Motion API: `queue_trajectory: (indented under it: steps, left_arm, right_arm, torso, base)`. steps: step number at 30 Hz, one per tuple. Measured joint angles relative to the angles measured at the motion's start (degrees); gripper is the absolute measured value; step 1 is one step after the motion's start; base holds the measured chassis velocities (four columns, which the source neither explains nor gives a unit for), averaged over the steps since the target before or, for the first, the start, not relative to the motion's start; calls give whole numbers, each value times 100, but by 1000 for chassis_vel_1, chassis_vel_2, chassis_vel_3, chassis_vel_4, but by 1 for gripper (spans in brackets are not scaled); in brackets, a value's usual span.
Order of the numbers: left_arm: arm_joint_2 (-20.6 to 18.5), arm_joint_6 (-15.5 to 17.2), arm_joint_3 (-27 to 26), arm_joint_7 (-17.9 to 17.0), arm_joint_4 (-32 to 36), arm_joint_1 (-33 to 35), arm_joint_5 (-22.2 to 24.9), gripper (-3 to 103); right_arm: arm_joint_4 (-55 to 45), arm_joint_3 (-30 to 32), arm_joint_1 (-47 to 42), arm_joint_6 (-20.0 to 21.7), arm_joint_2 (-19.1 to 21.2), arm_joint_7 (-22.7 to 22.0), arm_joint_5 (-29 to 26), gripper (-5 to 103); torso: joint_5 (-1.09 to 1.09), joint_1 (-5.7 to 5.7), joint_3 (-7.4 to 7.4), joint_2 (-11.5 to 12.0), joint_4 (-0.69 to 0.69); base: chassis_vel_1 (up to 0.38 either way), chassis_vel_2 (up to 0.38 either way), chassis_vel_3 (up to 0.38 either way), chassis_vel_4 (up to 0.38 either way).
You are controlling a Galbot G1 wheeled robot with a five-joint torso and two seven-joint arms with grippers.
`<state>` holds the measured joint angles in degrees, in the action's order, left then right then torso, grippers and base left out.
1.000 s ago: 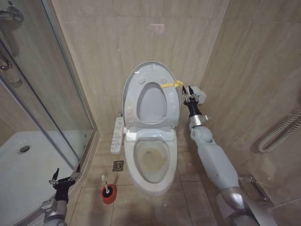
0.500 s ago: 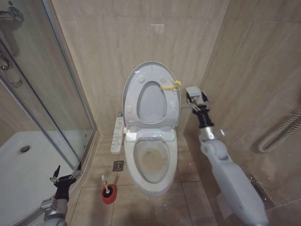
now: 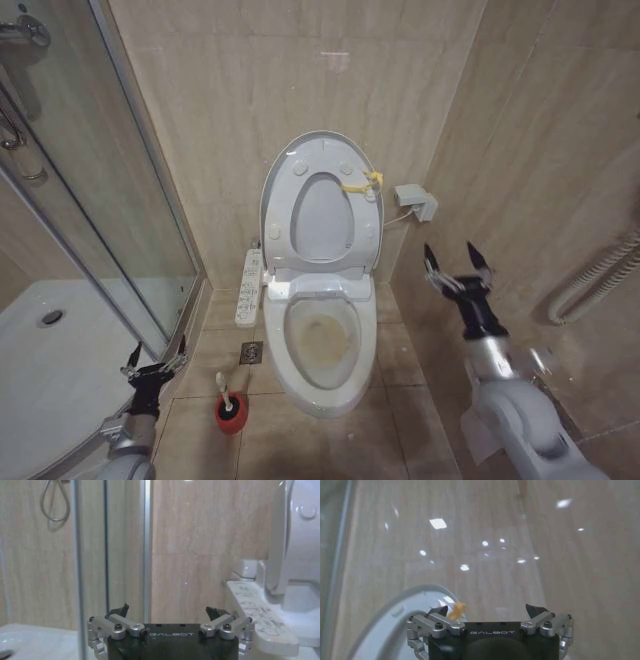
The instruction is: Open the toilet lid, clean the toilet bowl with a toilet brush, close the toilet lid, and flush.
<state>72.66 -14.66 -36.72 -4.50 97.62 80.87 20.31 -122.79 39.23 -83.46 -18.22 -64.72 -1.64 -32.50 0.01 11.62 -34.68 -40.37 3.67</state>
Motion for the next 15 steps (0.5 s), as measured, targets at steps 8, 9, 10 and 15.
queue_trajectory:
  steps: [8,9,10,15]
  left_arm:
    - [101,-3,221,-19,-134,-189,-135,100]
    - [126,-10,253,-18,-141,-198,-161,100]
    - [151,-32,280,-14,-157,-201,-200,100]
    - [182,-279,380,89,-280,-170,-347,100]
  right_arm:
    - [-282,221,-1269,20,-672,-339,325,100]
    - [-293,167,-1383,-4,-789,-341,367,100]
    - [-299,117,-1469,-57,-909,-331,433,100]
    - [-125,43,-1533,-509,-1251,-111,860,100]
  torso:
    - [0,0,0,0,0]
    - [1,0,-1,0,0]
    - [0,0,0,0,1]
    - [0,0,-1,0,-1]
  base:
    - [0,0,0,0]
    - [0,0,0,0]
    - [0,0,0,0]
    - [0,0,0,0]
